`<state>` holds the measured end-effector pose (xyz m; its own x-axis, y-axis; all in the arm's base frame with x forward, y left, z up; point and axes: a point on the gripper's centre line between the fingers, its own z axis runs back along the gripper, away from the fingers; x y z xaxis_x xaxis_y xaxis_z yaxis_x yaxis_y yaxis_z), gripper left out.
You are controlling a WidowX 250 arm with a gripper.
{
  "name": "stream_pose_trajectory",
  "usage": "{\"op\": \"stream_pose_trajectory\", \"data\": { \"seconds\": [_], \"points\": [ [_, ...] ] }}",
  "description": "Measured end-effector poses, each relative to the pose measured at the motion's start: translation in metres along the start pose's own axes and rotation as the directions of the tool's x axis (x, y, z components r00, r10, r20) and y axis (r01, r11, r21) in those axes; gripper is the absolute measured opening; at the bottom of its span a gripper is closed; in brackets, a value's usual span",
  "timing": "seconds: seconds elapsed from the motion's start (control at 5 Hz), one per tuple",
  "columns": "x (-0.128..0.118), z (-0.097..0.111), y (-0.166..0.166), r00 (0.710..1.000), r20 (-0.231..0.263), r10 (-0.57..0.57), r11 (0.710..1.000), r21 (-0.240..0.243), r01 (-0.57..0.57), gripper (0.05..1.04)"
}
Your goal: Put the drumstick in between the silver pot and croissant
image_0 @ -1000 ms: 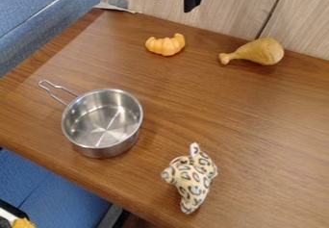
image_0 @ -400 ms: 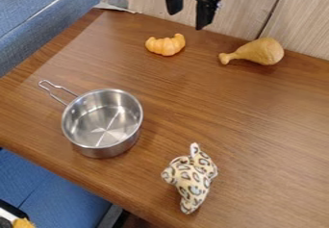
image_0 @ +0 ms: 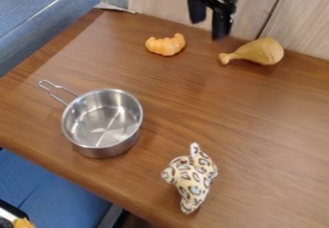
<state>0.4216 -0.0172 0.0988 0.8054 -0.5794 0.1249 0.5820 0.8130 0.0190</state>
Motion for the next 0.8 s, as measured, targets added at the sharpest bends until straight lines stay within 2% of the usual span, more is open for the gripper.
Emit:
{"op": "stream_pose_trajectory", "data": {
  "seconds": [0.2, 0.4, 0.6, 0.8],
  "points": [
    [0.008, -0.013, -0.008, 0.992, -0.04, -0.116, 0.993, -0.019, 0.115, 1.001],
    [0.015, -0.017, -0.017, 0.98, -0.043, -0.193, 0.981, -0.031, 0.192, 1.001],
    [0.018, -0.031, -0.019, 0.969, -0.055, -0.24, 0.97, -0.058, 0.237, 1.001],
    [0.025, -0.034, -0.025, 0.958, -0.055, -0.283, 0.959, -0.049, 0.28, 1.001]
  ]
}}
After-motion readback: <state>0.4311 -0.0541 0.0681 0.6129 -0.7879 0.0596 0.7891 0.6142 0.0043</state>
